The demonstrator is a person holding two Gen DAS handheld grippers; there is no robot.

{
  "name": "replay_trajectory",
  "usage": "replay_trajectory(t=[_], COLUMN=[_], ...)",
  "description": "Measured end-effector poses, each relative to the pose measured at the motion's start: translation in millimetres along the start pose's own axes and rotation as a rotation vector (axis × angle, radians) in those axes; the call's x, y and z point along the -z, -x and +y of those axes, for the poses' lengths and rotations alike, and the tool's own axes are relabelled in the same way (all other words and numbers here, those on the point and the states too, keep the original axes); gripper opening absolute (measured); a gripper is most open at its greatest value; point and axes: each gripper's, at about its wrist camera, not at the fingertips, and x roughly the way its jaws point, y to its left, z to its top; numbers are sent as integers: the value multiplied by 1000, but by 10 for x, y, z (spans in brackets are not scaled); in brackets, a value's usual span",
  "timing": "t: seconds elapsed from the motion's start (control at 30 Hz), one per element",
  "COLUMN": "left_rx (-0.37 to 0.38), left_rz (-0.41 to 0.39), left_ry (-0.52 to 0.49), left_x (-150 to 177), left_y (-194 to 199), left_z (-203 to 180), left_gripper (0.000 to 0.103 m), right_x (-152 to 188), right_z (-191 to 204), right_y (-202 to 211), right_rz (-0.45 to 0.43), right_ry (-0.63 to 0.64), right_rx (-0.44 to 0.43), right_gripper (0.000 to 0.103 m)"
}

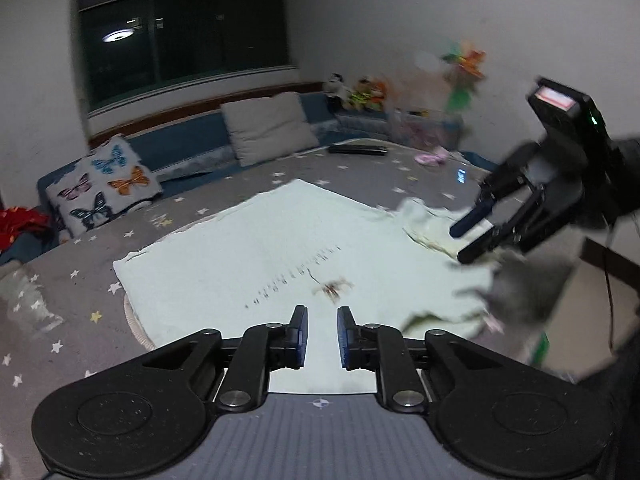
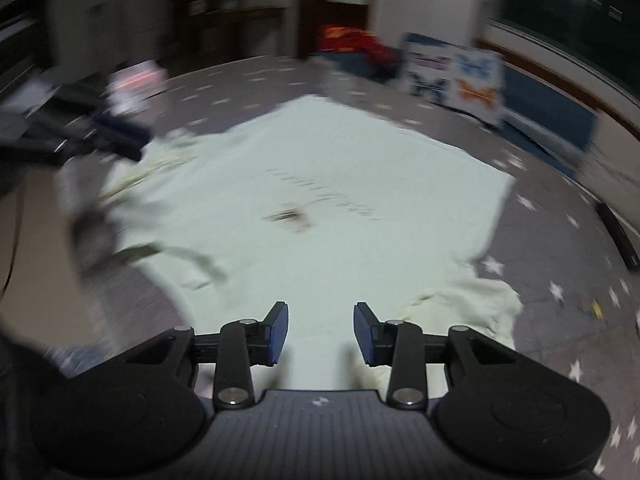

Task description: Fold clothes

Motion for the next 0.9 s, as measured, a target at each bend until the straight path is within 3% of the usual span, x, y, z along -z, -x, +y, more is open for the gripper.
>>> replay_trajectory(t=[0.2,0.37,0.6,0.77,0.9], left_rx=[27,64,78,80,77], left_rz=[19,68,118,128,128], left_ry=[79,71,82,79,70], left_x=[-60,42,209,245,246], left_y=[-522,-717,-749,-764,-755], left_z=[-86,-221,-270,-328,-345], left_gripper=[17,17,17,25,27], right_x=[12,-14,35,-128,-39], right_z=[-313,-595,-805,-783,-858], right_y=[-282,-538,-606,-722,-610], right_rz=[-56,-81,-94,-140,-144], right_ry=[-143,-258,-380,-366,-395], right_rx=[77,100,168,115,150], right_gripper=[36,36,36,36,36])
